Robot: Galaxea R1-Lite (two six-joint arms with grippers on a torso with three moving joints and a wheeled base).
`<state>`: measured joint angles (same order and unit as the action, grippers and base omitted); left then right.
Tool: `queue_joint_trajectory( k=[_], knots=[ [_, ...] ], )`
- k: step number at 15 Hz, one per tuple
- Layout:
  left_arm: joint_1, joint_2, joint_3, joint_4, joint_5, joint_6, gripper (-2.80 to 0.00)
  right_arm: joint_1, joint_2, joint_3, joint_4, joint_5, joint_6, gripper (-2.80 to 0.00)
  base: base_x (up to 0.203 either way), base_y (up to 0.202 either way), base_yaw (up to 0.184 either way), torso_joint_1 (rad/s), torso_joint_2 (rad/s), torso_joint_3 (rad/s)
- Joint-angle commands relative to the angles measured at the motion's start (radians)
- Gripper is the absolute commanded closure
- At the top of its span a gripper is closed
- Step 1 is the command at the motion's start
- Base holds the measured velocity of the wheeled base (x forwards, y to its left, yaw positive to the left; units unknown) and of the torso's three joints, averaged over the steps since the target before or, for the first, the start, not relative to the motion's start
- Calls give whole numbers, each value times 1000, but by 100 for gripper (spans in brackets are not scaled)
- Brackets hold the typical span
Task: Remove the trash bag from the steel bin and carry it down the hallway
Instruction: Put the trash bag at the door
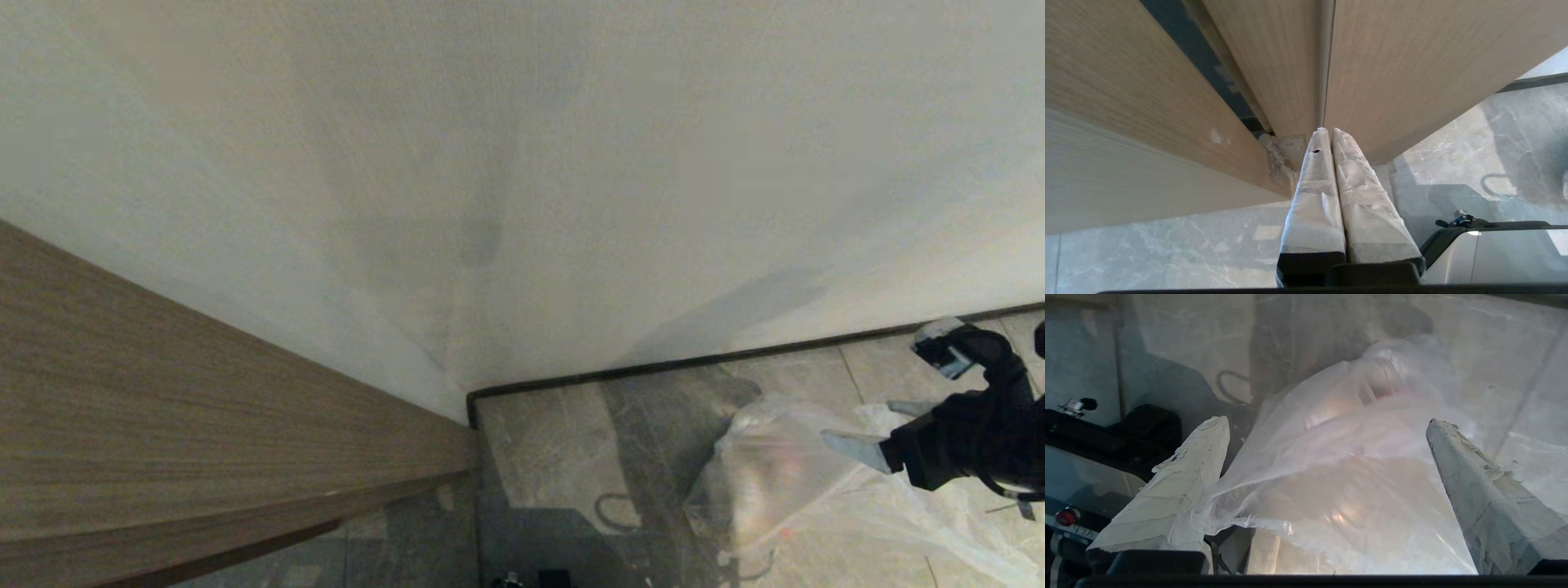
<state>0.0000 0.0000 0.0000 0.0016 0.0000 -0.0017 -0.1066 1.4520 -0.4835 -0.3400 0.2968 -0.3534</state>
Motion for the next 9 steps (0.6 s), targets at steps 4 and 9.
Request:
queue_joint_trajectory(
  k=[4,9],
  knots=[
    [0,0,0,0,0,0,0,10,89,-41,12,66,-5,-280,0,0,0,0,0,0],
    [0,0,0,0,0,0,0,10,90,-56,12,70,-4,-280,0,0,0,0,0,0]
  ],
)
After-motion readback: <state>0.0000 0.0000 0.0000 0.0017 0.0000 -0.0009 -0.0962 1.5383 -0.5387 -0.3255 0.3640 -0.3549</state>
